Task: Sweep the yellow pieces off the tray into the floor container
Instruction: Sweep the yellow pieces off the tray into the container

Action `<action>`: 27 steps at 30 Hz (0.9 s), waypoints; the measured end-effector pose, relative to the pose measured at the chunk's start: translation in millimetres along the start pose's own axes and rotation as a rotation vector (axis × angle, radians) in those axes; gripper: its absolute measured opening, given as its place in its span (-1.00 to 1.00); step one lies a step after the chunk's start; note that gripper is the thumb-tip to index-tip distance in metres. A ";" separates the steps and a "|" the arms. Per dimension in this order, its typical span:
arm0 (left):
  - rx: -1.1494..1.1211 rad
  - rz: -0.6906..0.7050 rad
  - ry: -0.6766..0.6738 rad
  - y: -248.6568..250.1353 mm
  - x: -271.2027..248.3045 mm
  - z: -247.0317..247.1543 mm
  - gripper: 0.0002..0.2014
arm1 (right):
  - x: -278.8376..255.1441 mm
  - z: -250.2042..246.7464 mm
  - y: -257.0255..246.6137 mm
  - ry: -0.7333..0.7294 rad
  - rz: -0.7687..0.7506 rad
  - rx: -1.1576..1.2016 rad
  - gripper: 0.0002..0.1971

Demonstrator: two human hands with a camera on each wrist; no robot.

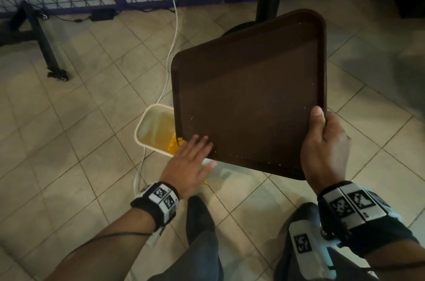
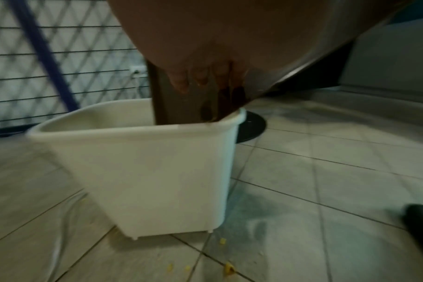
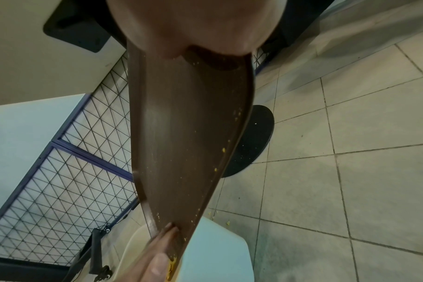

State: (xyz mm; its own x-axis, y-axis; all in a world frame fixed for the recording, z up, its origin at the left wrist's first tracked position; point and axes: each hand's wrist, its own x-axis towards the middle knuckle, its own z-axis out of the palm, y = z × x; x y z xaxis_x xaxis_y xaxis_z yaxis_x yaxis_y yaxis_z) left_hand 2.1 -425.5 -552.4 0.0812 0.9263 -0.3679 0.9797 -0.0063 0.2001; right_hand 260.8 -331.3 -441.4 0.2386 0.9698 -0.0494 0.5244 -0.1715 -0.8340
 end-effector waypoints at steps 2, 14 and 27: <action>0.018 0.044 -0.036 10.1 -5.2 5.8 -0.32 | 0.0 -0.2 0.4 0.008 -0.011 -0.004 -0.53; 0.145 -0.256 -0.176 -44.4 14.7 -18.5 -0.13 | 1.6 -0.8 1.0 0.013 0.008 0.009 -0.53; 0.089 0.404 0.140 109.9 -2.0 -11.7 -0.48 | -2.0 2.8 -1.0 -0.003 0.042 0.042 -0.55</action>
State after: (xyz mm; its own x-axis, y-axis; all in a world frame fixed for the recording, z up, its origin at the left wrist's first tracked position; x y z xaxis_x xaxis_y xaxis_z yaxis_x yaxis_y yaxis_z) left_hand 107.5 -423.6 -519.0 0.4419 0.8847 -0.1483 0.8867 -0.4057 0.2219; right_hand 257.5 -332.5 -442.0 0.2571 0.9626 -0.0861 0.4795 -0.2044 -0.8534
